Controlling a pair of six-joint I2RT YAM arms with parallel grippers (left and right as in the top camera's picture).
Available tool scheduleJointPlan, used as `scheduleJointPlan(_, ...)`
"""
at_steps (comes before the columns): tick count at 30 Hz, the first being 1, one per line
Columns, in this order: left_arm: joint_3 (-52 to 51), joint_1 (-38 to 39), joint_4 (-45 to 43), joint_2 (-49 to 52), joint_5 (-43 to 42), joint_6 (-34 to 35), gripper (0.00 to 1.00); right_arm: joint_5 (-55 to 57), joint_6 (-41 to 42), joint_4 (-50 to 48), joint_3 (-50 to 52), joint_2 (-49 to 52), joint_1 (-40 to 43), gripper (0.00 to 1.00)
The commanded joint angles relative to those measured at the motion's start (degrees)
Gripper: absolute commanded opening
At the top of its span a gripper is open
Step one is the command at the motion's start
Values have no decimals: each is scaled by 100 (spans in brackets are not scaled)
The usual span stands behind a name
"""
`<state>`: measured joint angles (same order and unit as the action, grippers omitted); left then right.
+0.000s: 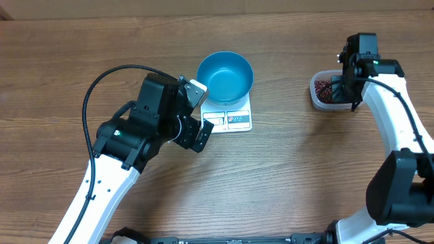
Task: Scoop item into bowl and weigh 150g on scale
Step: 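Move the held scoop over the bean tub with the right gripper, then lower the red scoop into the red beans with the right gripper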
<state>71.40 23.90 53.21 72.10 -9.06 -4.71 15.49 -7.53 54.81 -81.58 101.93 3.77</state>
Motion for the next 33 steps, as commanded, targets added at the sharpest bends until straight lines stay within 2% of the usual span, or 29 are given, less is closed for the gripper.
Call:
scheduleJointPlan(1,-31,-26,13,-9,-87,-109,100,-52,-9,2,-87,85,39,3)
scheduleJointPlan(7,-31,-26,11,-9,-87,-109,100,-957,-201,0,-87,85,39,3)
scheduleJointPlan(24,-31,-26,11,-9,-87,-109,100,-1775,-459,125,-87,85,57,3)
scheduleJointPlan(33,-31,-26,11,-9,-87,-109,100,-2610,-461,66,-87,85,555,3)
